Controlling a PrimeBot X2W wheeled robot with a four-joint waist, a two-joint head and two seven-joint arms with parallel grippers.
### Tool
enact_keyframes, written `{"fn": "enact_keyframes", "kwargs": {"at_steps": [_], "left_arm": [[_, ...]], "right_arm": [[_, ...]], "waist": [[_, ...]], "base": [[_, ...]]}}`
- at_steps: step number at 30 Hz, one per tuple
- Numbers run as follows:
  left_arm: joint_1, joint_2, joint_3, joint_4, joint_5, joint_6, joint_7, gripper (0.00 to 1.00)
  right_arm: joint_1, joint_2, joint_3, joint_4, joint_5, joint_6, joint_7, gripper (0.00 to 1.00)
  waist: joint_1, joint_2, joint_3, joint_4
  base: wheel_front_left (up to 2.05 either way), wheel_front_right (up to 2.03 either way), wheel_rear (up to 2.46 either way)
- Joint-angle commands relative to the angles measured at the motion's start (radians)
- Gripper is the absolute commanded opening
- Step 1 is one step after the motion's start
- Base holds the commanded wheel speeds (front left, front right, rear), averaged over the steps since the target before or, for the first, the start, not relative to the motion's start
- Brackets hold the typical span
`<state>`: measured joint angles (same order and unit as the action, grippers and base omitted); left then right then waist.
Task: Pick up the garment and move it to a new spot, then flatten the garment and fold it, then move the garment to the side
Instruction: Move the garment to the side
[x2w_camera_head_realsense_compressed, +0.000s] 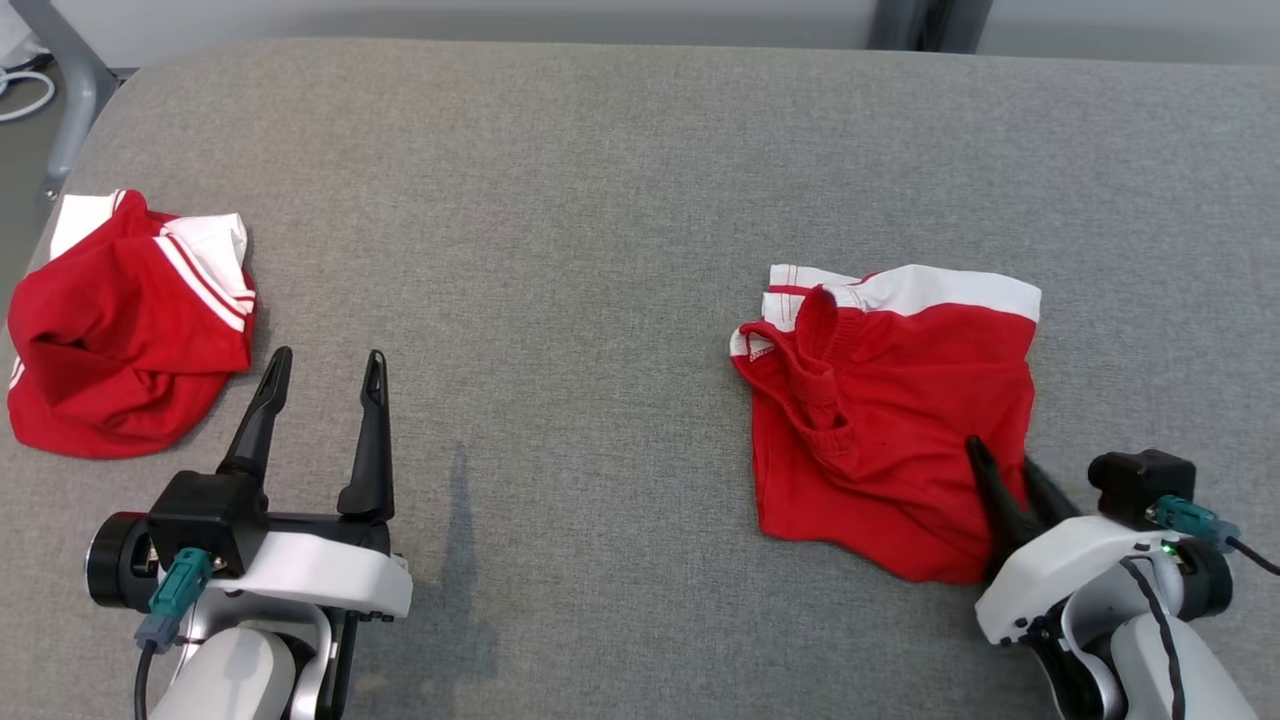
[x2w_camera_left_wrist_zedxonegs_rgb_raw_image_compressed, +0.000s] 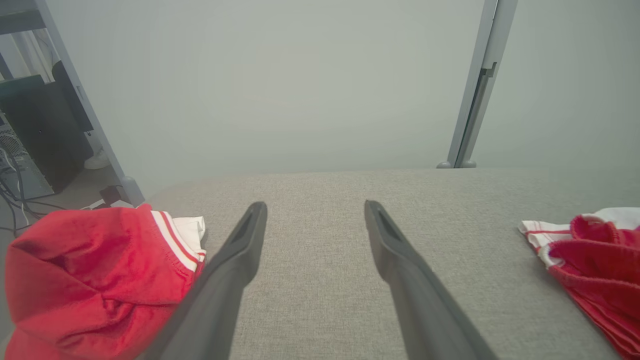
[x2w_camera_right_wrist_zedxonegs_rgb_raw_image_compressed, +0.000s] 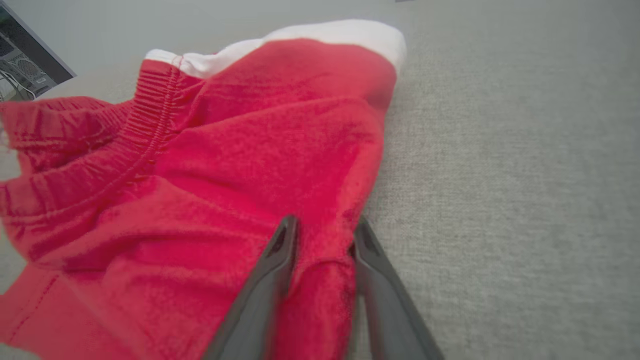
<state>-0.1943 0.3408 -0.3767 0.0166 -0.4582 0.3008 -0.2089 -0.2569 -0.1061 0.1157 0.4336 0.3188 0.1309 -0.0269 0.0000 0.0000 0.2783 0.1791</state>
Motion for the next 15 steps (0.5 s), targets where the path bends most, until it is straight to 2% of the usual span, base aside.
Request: {"fn": "enact_keyframes", "kwargs": {"at_steps": [1,5,8,15], "left_arm": [[-0.018,0.006,0.005,0.005,-0.001,0.000,-0.006,1.00],[-0.018,0.009,0.007,0.009,-0.004,-0.001,-0.010,1.00],[-0.021,0.014,0.010,-0.003,-0.003,-0.004,-0.015,1.00],[-0.026,0.030,0.003,-0.045,0.013,0.005,0.003,1.00]], "right_arm": [[0.003,-0.006,0.010,0.015,0.011,0.000,0.000,0.00],[-0.008,-0.015,0.026,0.015,0.011,0.000,-0.013,0.00],[-0.020,-0.029,0.057,0.001,0.002,0.000,-0.026,0.00],[-0.038,-0.064,0.121,-0.021,0.004,0.000,-0.039,0.00]], "waist": [[0.0000,0.0000,-0.005,-0.007],[0.0000,0.0000,-0.013,-0.022],[0.0000,0.0000,-0.017,-0.059],[0.0000,0.0000,0.004,-0.188]], "base": [[0.00,0.00,0.00],[0.00,0.00,0.00],[0.00,0.00,0.00],[0.00,0.00,0.00]]}}
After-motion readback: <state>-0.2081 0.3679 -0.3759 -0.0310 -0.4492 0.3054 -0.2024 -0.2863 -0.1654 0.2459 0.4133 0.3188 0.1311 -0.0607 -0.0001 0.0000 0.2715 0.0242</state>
